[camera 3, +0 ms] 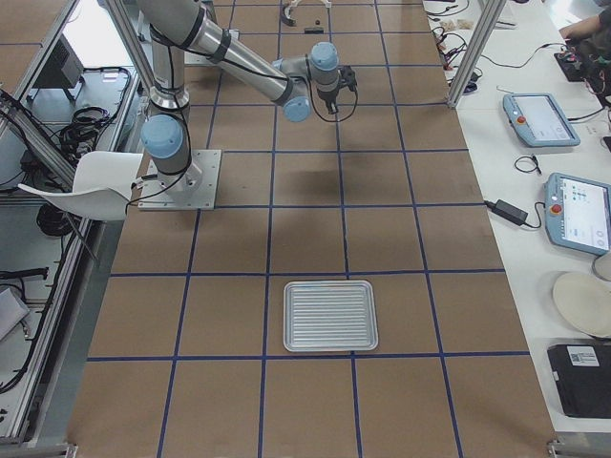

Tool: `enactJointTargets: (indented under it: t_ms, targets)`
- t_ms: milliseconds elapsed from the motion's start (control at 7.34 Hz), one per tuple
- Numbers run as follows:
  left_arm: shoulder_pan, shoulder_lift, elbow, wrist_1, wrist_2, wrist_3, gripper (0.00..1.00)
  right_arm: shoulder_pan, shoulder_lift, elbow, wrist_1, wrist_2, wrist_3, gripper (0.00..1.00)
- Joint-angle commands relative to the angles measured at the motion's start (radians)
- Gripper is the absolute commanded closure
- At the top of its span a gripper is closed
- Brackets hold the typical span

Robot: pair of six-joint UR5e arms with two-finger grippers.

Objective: Place bearing gear from tray to pile

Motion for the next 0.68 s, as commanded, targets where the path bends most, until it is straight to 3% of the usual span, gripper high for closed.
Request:
enactJointTargets:
  t_ms: [0, 408, 545]
  targets:
    - [0.0, -0.004, 0.016, -0.065, 0.015, -0.002, 0.0, 0.104, 0.007, 0.0, -0.043, -0.001, 0.171, 1.0]
    - [0.002, -0.004, 0.019, -0.116, 0.014, -0.002, 0.0, 0.192, 0.066, 0.002, -0.095, -0.003, 0.227, 1.0]
    - [0.002, -0.001, 0.014, -0.116, 0.012, 0.002, 0.0, 0.196, 0.098, -0.001, -0.149, -0.001, 0.233, 0.81]
